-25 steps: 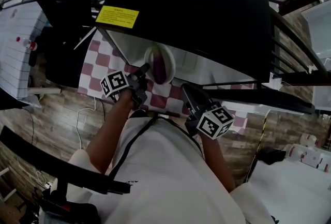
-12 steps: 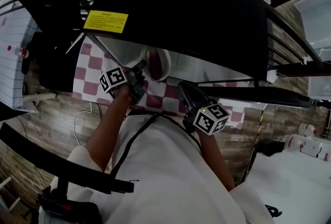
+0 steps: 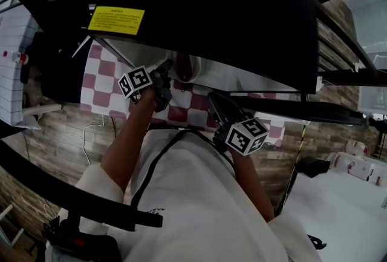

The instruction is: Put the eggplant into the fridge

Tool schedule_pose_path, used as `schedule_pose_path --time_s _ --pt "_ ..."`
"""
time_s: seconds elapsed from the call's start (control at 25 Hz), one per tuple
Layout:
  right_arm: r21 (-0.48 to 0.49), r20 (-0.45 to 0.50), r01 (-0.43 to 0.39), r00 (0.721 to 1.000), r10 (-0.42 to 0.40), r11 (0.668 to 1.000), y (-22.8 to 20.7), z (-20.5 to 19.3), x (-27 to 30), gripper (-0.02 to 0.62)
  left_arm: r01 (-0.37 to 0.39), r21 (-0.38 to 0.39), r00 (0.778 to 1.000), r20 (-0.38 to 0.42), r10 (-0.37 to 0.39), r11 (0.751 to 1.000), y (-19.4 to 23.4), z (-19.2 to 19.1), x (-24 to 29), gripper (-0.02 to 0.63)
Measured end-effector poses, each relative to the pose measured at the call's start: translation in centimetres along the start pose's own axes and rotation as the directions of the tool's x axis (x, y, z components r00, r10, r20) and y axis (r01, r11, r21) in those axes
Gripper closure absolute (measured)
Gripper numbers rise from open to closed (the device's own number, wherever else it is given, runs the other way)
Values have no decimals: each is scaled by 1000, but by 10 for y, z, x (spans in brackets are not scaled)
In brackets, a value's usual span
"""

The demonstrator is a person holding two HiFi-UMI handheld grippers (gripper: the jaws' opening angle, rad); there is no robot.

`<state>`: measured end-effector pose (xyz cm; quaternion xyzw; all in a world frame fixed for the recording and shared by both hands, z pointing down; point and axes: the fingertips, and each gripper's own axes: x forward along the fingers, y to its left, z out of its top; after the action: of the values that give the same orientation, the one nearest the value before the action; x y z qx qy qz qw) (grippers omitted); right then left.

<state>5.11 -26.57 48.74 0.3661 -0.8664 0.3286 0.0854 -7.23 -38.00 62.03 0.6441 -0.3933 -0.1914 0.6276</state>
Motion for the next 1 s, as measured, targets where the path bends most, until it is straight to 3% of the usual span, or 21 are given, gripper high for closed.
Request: schedule_pose_path --time_s 1.0 --pt "-43 -28 8 1000 -9 999 -16 -9 11 589 -33 -16 998 55 34 999 23 -4 32 580"
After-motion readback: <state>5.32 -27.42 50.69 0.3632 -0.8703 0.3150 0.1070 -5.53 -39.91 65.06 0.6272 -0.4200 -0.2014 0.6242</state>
